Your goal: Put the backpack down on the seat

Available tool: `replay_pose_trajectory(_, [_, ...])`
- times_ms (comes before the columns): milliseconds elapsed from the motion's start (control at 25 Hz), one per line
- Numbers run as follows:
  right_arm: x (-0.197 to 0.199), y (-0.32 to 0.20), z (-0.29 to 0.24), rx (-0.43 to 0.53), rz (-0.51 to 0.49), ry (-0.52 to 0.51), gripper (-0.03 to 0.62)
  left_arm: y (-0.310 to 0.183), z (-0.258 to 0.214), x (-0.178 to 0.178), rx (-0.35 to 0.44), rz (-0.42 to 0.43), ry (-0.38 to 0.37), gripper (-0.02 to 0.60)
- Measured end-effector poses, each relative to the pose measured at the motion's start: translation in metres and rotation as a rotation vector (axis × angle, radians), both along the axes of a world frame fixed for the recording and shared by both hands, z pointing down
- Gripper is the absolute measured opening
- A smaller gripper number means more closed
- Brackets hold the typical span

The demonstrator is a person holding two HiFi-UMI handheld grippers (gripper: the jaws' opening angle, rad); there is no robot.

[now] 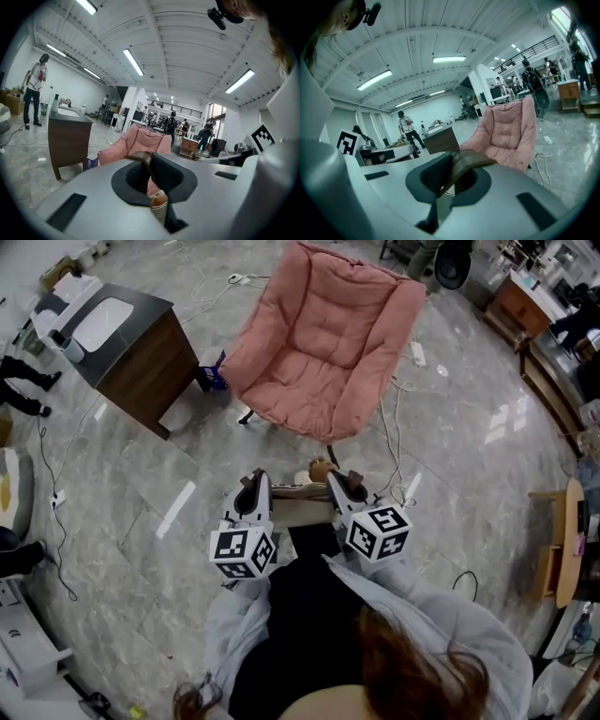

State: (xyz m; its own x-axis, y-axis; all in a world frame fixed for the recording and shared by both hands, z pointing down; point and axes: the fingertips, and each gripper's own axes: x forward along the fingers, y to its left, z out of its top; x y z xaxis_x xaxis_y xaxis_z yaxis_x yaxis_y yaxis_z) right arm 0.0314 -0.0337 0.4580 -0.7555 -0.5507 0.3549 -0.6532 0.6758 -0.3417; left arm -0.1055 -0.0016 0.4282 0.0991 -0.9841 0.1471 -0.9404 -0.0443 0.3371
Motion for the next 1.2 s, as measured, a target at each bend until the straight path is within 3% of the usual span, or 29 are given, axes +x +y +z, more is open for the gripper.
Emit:
replay_pose_trajectory(320, [-0.033, -0.067, 0.006, -0.039, -0.033, -0.031, 0.007, -0.06, 0.006, -0.03, -0.047, -0.031, -0.001, 0.025])
replay_pose_trajectory(760, [-0.067, -0.187, 0.0, -0.071, -0.051, -0.03, 0.008, -0.18, 0.0, -0.063, -0.061, -0.018, 0.007, 0.025])
replay_pose_trajectory(1200, [-0.093, -0.284, -0.007, -0.063, -0.065, -0.04, 0.006, -0.295, -0.01, -0.087, -0.049, 0.073, -0.014, 0.025])
